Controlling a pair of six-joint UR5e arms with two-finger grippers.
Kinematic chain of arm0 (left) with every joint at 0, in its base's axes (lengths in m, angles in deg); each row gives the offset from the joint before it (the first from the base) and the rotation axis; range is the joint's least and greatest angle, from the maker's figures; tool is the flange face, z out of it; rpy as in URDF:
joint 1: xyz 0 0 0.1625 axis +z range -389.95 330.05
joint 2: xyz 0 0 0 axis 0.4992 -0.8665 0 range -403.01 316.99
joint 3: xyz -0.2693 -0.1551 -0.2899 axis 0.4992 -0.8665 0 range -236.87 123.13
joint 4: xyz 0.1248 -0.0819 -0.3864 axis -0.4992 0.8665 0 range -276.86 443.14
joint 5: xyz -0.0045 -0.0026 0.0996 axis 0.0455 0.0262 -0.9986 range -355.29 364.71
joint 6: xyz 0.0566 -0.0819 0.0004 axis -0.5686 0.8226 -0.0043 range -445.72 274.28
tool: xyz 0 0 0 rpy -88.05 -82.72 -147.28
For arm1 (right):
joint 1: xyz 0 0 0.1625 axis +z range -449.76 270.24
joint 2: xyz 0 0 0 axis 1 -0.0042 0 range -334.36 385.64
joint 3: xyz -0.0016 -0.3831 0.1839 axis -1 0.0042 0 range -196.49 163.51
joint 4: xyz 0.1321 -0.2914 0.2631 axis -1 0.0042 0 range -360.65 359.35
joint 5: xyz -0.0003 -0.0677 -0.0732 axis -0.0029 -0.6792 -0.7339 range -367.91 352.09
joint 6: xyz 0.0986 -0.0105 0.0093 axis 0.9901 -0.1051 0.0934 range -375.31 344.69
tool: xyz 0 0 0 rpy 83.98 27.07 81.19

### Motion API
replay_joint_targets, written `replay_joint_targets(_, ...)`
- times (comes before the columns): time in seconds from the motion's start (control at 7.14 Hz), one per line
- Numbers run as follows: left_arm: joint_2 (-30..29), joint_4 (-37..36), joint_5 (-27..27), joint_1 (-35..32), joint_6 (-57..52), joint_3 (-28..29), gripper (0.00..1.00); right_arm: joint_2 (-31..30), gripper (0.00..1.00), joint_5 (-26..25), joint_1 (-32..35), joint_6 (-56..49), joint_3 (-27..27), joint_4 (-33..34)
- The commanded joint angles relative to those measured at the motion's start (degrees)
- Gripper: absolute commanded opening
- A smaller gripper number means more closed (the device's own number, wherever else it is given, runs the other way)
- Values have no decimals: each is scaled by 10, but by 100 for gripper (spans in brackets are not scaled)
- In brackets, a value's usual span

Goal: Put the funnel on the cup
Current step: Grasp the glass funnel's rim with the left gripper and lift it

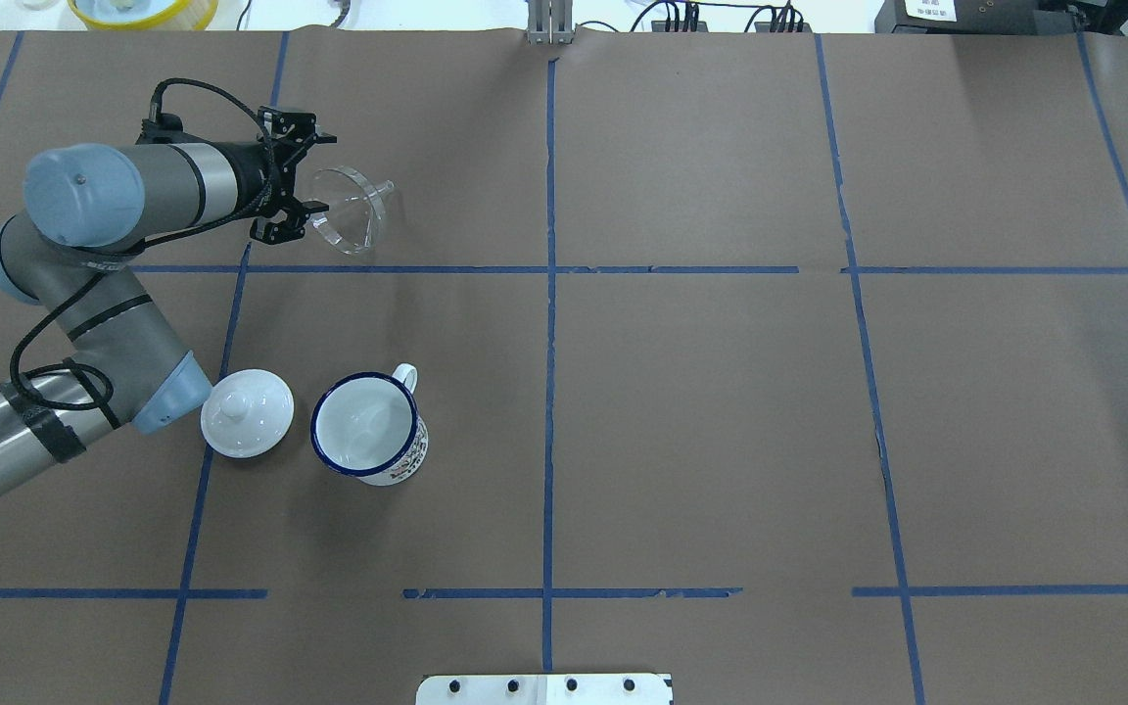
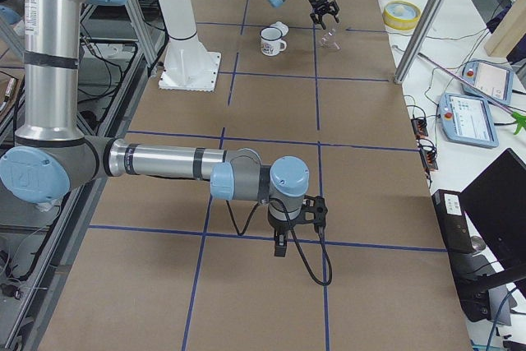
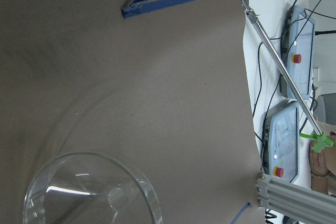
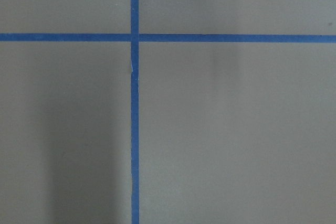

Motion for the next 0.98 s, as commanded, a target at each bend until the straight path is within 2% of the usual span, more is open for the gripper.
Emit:
replay_joint_targets(0.0,-10,0,-1,1,-3,11,71,0,100,0,0,0,1,0)
replay_joint_targets(0.42,-17,-1,-2,1,-3,18,52,0,100,0,0,0,0,0)
replay_joint_targets(0.56,-28,-1,-2,2,-3,33,51,0,100,0,0,0,0,0)
replay_joint_targets(0.7,-30,-1,-2,2,-4,36,42,0,100,0,0,0,0,0)
replay_joint_targets(0.84,-30,0,-2,2,-4,36,28,0,100,0,0,0,0,0)
